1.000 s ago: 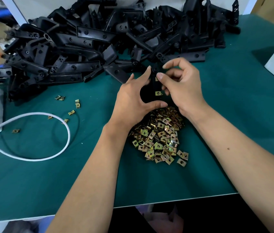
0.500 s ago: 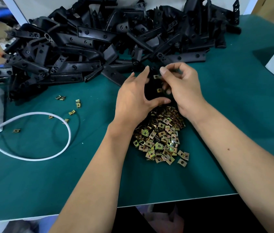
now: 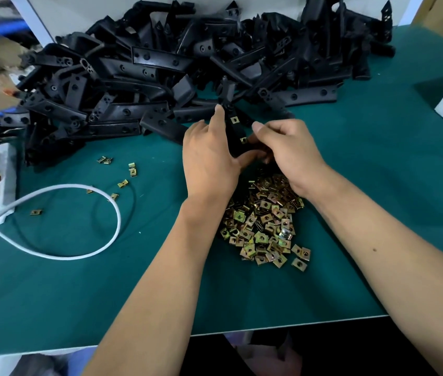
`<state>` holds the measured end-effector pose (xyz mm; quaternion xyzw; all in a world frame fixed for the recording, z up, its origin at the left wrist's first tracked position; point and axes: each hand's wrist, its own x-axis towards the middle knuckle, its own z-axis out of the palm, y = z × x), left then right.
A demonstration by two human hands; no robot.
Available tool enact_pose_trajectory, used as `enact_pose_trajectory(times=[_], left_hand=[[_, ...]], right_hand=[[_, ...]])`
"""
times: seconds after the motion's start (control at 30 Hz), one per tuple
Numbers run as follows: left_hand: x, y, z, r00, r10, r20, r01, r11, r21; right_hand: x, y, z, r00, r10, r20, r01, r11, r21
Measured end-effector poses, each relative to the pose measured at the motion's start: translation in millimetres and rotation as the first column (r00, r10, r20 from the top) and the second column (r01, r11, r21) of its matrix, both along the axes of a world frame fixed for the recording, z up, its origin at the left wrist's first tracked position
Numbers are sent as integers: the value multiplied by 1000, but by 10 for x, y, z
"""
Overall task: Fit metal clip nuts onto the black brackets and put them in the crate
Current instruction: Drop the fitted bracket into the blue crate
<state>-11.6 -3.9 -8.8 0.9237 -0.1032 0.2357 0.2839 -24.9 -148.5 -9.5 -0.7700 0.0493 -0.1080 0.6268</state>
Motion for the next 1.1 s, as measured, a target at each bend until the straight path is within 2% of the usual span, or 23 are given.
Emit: enact_pose_trajectory(times=[0.07, 0.2, 0.3, 0.4, 0.5, 0.67, 0.77, 0.87, 0.93, 1.0, 1.1], left_hand=[[-17, -14, 31, 1000, -7, 12, 7, 1000, 8], [-135, -203, 153, 996, -69, 52, 65, 995, 71], [-339, -566, 291, 969, -215, 125, 198, 971, 135], [-554, -1046, 461, 900, -419, 123, 389, 898, 207], [-868, -1644, 622, 778, -614, 131, 551, 768, 326], [-1822, -2908, 638, 449, -878, 164, 698, 459, 549], [-2543, -3548, 445, 221, -973, 59, 803, 217, 555], [-3046, -3884, 43, 63, -992, -108, 863, 0, 505], [-3258, -3981, -289, 25, -973, -228, 869, -92, 487], [-3337, -3977, -609, 34, -935, -353, 869, -146, 473], [-3309, -3945, -936, 54, -876, -480, 863, -201, 463]], right_hand=[[-14, -18, 37, 1000, 3, -3, -3, 999, 46], [-103, -99, 137, 998, -59, 10, 59, 998, 12], [-291, -307, 248, 990, -132, 43, 124, 980, 155], [-673, -743, 387, 970, -219, 109, 171, 925, 338], [-1290, -1352, 432, 924, -333, 188, 200, 840, 505], [-2611, -2255, 279, 793, -570, 217, 307, 681, 665], [-3429, -2639, 74, 690, -710, 137, 387, 523, 760], [-4024, -2910, -301, 601, -797, -56, 528, 344, 777], [-4285, -3045, -633, 541, -800, -260, 653, 204, 730], [-4437, -3131, -956, 468, -771, -432, 751, 89, 654], [-4561, -3260, -1295, 366, -741, -564, 788, -77, 611]])
